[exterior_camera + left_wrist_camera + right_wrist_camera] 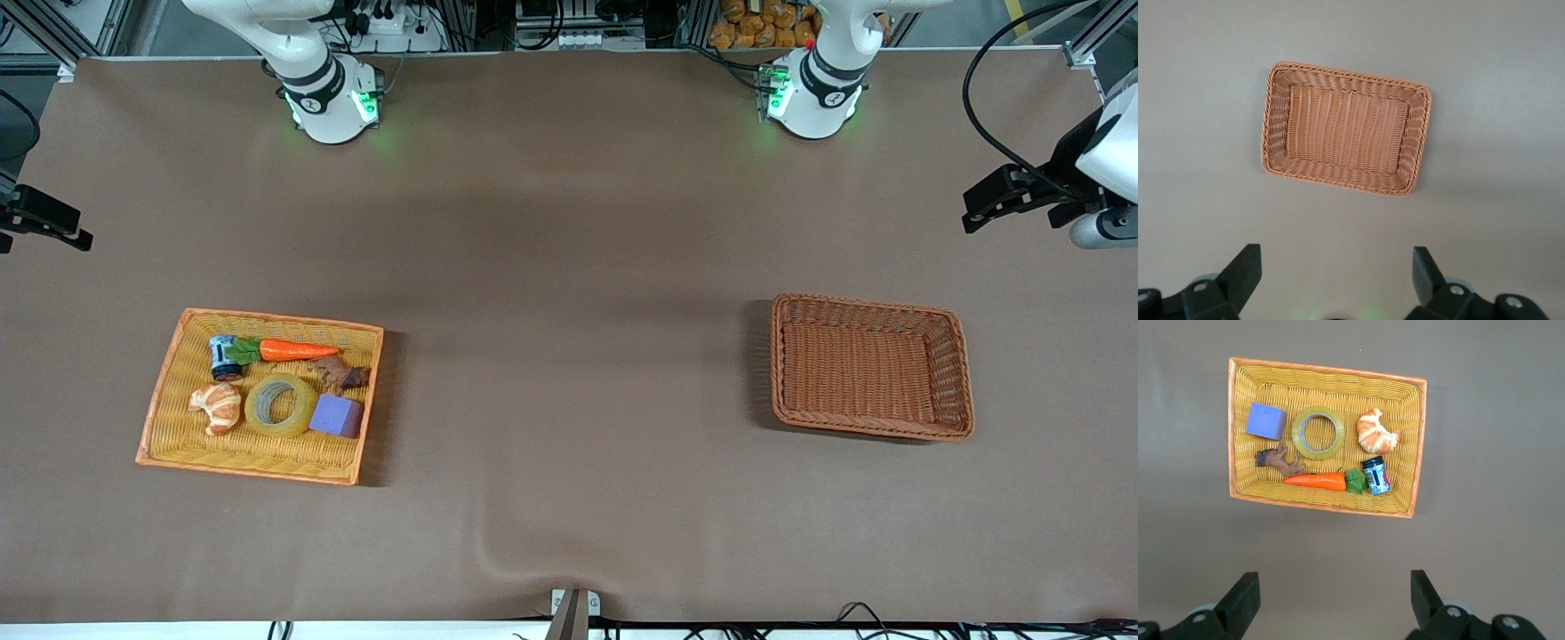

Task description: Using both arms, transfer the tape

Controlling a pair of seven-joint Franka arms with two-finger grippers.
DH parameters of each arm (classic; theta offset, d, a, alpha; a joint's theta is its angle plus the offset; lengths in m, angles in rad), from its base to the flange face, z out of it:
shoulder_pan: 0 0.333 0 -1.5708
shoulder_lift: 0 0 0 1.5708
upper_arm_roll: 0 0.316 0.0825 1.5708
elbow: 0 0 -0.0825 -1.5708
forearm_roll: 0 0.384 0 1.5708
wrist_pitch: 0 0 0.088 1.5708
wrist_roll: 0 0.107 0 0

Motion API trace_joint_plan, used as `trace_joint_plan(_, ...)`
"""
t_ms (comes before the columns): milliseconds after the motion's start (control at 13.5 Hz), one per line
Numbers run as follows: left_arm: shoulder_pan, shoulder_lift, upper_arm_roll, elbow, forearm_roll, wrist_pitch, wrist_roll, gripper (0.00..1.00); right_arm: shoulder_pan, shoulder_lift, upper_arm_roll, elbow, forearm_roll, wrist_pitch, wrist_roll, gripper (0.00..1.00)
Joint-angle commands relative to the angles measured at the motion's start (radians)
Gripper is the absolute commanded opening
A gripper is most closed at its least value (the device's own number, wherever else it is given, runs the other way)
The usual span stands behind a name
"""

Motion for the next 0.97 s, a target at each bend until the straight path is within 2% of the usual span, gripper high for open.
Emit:
trace_joint_plan(0, 0.007, -0.008, -0.002, 0.000, -0.018, -0.013, 0.021, 1.00, -0.007, 0.002, 0.004, 0.007, 0.005, -0.009, 0.008, 1.00)
trace_joint_plan(297, 0.007, -0.003, -0.002, 0.000, -0.011, -0.013, 0.021, 1.00, 0.002, 0.011, 0.004, 0.002, 0.003, -0.001, 0.005, 1.00)
trace_joint_plan(446, 0.010, 0.005, 0.000, -0.003, -0.020, -0.013, 0.024, 1.00, 0.033, 0.048, 0.006, -0.014, 0.005, 0.004, 0.011, 1.00)
trace_joint_plan(520, 0.007, 0.005, 0.000, -0.008, -0.020, -0.013, 0.016, 1.00, 0.068, 0.068, 0.004, -0.039, 0.003, 0.051, 0.002, 1.00)
trace_joint_plan(669, 0.007, 0.002, -0.003, -0.008, -0.020, -0.013, 0.009, 1.00, 0.129, 0.123, 0.004, -0.124, 0.003, 0.234, -0.001, 1.00)
trace_joint_plan(891, 0.001, 0.003, -0.006, -0.009, -0.021, -0.013, 0.005, 1.00, 0.159, 0.229, 0.006, -0.223, 0.003, 0.489, -0.044, 1.00)
